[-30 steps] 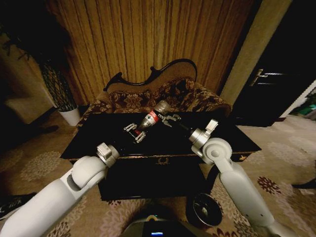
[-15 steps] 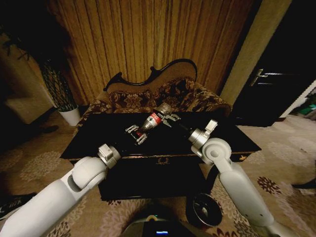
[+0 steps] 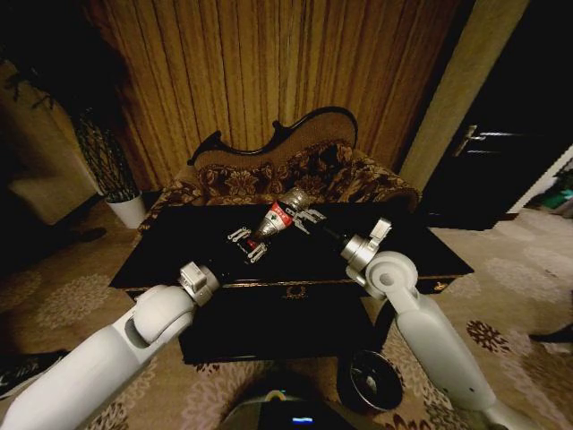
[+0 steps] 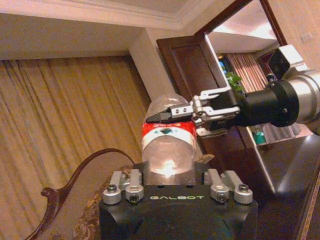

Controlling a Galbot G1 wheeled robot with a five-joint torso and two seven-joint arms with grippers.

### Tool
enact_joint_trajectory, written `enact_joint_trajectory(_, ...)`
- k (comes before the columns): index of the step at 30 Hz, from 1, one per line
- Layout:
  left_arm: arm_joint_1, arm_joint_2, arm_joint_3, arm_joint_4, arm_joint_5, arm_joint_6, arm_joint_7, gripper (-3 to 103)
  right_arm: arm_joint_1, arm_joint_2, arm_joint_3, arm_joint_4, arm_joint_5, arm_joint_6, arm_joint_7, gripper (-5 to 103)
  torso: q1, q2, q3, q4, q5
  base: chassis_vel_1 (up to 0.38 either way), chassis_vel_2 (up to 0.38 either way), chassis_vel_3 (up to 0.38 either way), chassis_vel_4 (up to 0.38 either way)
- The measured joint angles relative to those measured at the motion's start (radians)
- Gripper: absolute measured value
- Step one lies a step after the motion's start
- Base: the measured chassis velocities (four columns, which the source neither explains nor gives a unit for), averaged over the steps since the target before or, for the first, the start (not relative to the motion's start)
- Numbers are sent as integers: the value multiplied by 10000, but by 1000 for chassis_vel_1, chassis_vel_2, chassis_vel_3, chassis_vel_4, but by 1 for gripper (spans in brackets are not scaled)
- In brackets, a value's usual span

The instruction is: Move to the front of the table and place the trash on the table into the trash bin.

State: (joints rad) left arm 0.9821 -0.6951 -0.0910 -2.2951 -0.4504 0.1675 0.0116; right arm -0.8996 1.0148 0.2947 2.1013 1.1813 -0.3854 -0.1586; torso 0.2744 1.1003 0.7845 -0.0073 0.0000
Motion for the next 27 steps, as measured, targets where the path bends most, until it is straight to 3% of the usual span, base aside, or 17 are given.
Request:
enact_joint_trajectory(4, 32, -1, 60, 72, 8, -168, -15, 62, -18, -26, 34, -27, -61, 6, -145, 40, 0, 0, 0, 0, 0, 0, 0, 0, 0)
enact_joint_trajectory(5, 32, -1, 60, 72, 8, -168, -15, 62, -18, -26, 34, -27, -61, 6, -145, 40, 0, 0, 0, 0, 0, 0, 0, 0, 0)
enact_joint_trajectory(12, 117, -70, 94, 64, 38, -193, -76, 94, -94, -87, 118, -29, -75, 8, -321, 27, 0, 0, 0, 0, 1, 0, 0, 0, 0)
enact_joint_trajectory(22, 139, -72, -61, 6, -2, -192, -129, 100, -242, -136, 290, -19, -125, 7, -360, 27, 0, 0, 0, 0, 0, 0, 0, 0, 0)
enact_joint_trajectory(27, 723, -122, -1355, -211, -506, -15, -454, 100, -598, -165, 679, -61, -303, 148, -179, 27, 0, 0, 0, 0, -1, 0, 0, 0, 0)
